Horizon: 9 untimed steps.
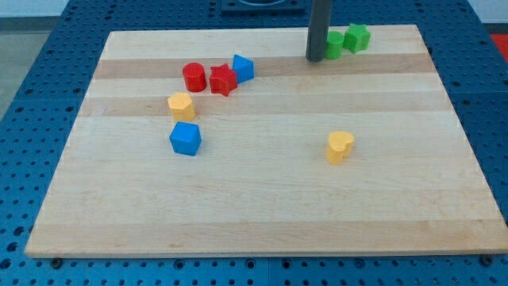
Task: Move the red star close to the green circle
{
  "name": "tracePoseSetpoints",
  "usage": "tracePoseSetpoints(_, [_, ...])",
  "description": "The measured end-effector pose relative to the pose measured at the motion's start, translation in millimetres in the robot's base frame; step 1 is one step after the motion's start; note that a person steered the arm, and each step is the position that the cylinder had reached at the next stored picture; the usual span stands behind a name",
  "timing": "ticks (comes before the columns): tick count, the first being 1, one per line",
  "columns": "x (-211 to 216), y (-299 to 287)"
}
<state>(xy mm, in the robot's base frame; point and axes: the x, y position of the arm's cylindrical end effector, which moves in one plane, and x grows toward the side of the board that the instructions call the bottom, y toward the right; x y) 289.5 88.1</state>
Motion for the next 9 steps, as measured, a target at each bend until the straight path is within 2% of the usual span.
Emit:
tracePoseSetpoints(1, [32.0,-22.4])
tracePoseSetpoints(3, [83.8,-105.7])
tracePoseSetpoints(4, [91.4,-147.9])
tracePoseSetpoints(6, [90.7,-231.9])
tracePoseSetpoints(9, [47.3,-243.6])
